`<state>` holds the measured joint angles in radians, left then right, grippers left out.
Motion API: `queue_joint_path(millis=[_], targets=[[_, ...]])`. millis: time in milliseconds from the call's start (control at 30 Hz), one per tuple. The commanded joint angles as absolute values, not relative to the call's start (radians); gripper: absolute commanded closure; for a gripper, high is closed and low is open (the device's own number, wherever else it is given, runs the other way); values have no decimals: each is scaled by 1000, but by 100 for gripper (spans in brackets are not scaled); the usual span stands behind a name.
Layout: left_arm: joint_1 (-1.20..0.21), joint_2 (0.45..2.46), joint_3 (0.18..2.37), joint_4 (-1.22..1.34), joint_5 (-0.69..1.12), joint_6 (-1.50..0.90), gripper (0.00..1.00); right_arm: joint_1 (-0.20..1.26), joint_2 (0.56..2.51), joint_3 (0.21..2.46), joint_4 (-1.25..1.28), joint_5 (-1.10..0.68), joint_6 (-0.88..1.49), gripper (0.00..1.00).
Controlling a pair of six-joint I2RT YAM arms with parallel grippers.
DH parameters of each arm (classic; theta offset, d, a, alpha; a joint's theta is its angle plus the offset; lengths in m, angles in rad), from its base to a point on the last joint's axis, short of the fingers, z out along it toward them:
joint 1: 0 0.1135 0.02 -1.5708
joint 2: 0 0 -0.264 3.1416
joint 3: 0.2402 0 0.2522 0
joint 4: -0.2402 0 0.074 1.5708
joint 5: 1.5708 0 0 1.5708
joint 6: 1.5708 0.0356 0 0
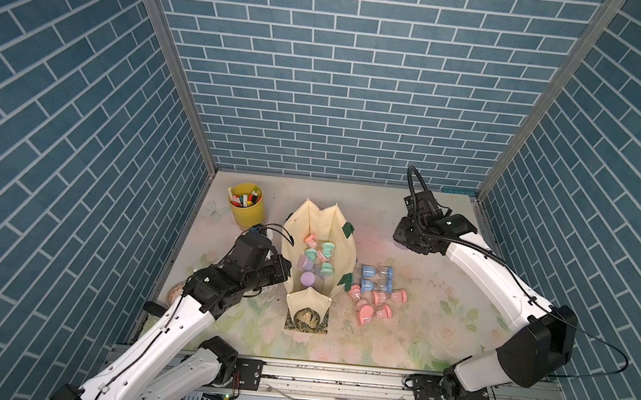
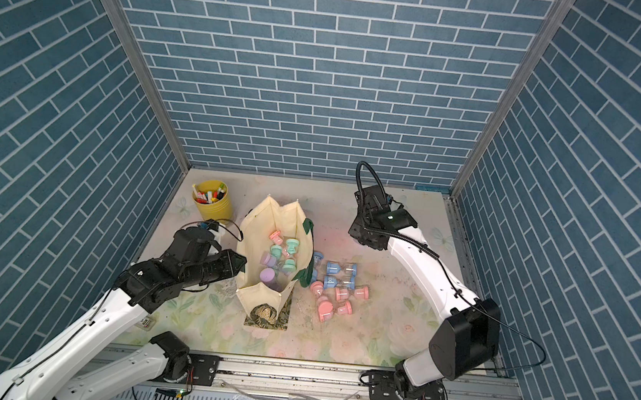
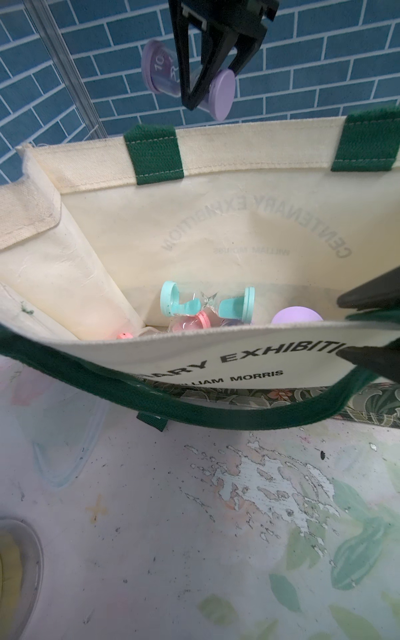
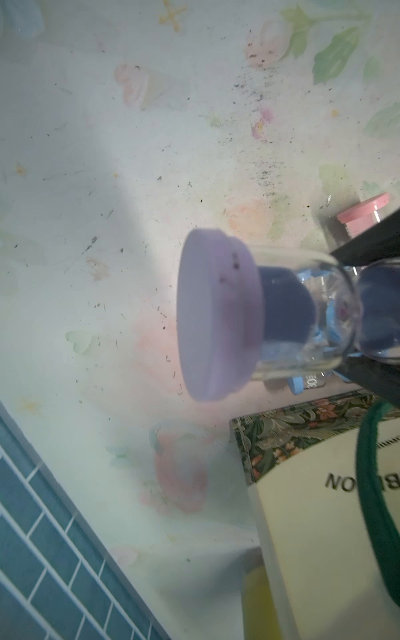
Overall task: Put the hourglass into the canvas bag
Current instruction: Pick up the hourglass from the center of the board, then place the hourglass in the canvas bag.
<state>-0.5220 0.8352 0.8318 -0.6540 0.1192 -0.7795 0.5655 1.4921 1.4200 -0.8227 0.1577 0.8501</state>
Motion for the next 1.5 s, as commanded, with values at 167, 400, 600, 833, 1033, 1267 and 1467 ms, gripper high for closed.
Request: queue_joint_path(millis=[167, 400, 600, 833, 1033, 1267, 1467], targets=[[-517, 820, 864, -673, 135, -806, 78, 785, 1420, 1527, -859, 198, 764, 100], [-517, 808, 880, -696, 127, -805, 80, 913, 1444, 1600, -842, 198, 750, 100], [-517, 804, 877, -695, 130, -805, 85, 986, 1492, 1675, -849, 199, 739, 100], [-517, 813, 892, -689, 142, -802, 93, 1021, 1599, 1797, -883, 173, 754, 100], [-517, 823, 890, -671, 157, -800, 95, 1044, 1720, 1878, -916, 164, 782, 100], [-517, 833, 893, -673, 164, -803, 98, 1043, 1811, 1943, -957, 130, 802, 100], [-517, 830, 918, -705, 142, -808, 98, 1038, 1834, 1980, -978, 58, 801, 100]])
